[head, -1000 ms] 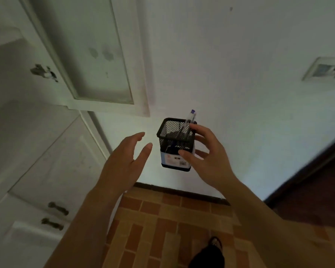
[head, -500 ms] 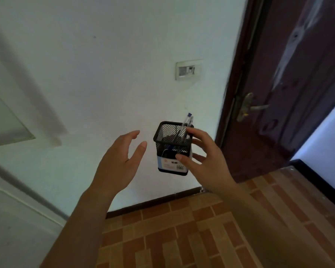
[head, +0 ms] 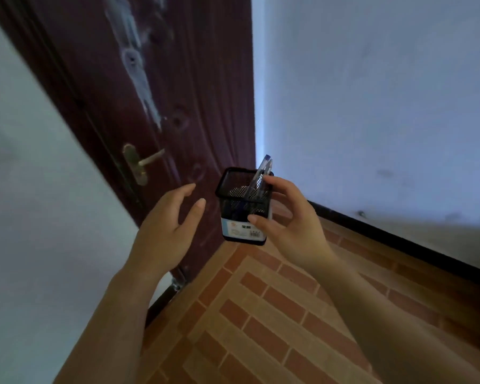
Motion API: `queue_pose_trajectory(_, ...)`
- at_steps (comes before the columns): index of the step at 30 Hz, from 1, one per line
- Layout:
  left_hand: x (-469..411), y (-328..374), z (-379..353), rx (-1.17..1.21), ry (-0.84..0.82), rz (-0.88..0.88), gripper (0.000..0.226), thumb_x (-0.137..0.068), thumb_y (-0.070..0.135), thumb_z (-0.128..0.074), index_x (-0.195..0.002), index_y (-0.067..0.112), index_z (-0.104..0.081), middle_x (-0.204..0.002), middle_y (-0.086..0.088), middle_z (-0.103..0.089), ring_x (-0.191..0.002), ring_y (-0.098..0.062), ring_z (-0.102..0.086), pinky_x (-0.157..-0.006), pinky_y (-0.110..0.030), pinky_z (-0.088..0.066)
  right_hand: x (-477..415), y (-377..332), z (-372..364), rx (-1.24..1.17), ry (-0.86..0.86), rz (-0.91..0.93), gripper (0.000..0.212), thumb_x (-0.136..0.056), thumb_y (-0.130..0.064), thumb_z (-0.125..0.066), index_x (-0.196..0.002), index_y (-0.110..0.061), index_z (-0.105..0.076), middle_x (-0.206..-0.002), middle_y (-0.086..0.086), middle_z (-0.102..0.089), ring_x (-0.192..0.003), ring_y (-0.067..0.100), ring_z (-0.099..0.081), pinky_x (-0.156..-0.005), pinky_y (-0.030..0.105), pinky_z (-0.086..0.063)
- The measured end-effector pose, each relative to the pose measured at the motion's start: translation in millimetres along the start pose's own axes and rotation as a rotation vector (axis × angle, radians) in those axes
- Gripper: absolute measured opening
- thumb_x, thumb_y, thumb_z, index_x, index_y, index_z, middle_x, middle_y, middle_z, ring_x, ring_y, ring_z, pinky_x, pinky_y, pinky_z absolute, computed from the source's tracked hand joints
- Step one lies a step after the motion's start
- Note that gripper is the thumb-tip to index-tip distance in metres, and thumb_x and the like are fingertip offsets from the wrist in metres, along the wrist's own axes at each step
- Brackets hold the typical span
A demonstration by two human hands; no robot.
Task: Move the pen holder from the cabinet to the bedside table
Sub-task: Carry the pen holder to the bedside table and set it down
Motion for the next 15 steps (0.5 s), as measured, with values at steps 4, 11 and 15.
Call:
queue_pose_trajectory(4,-34,69,-86,0.020,-0.165,-0.127,0.044,-0.090,0.047,-0.040,-0.131,0.031,-0.043,-0.133,0.013,-0.047,-0.118,0.000,-0.041,-0.095,-0.026,-0.032,17,22,104,0.060,0.215,-0.068,0.055,-0.076,-0.013,-0.074,-0.118,-0.037,-0.048,-0.118,-0.023,-0.055,-0.111,-0.005,-0.052,-0.079,0.007,-0.046)
queue_pose_trajectory(11,-60,157,-201,0.055,-0.401,-0.334,0.045,-0.090,0.046,-0.040,-0.132,0.031,-0.043,-0.133,0.012,-0.047,-0.118,-0.002,-0.043,-0.093,-0.025,-0.034,53,54,225,0.118,0.481,-0.152,0.057,-0.075,-0.012,-0.075,-0.118,-0.040,-0.049,-0.116,-0.024,-0.057,-0.111,-0.006,-0.053,-0.082,0.011,-0.048)
queue_pose_trajectory(15,-76,196,-261,0.085,-0.525,-0.406,0.048,-0.088,0.052,-0.039,-0.132,0.033,-0.043,-0.136,0.013,-0.047,-0.124,-0.005,-0.042,-0.102,-0.034,-0.036,62,71,282,0.173,0.589,-0.196,0.057,-0.076,-0.013,-0.074,-0.118,-0.042,-0.048,-0.118,-0.022,-0.058,-0.117,-0.001,-0.051,-0.085,0.019,-0.051)
Point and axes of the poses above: each hand's wrist, its own x-axis away from the middle knuckle, its own z-axis out of the back of the hand, y = z × x, the point moved 5 cm from there along -x, towards the middle knuckle
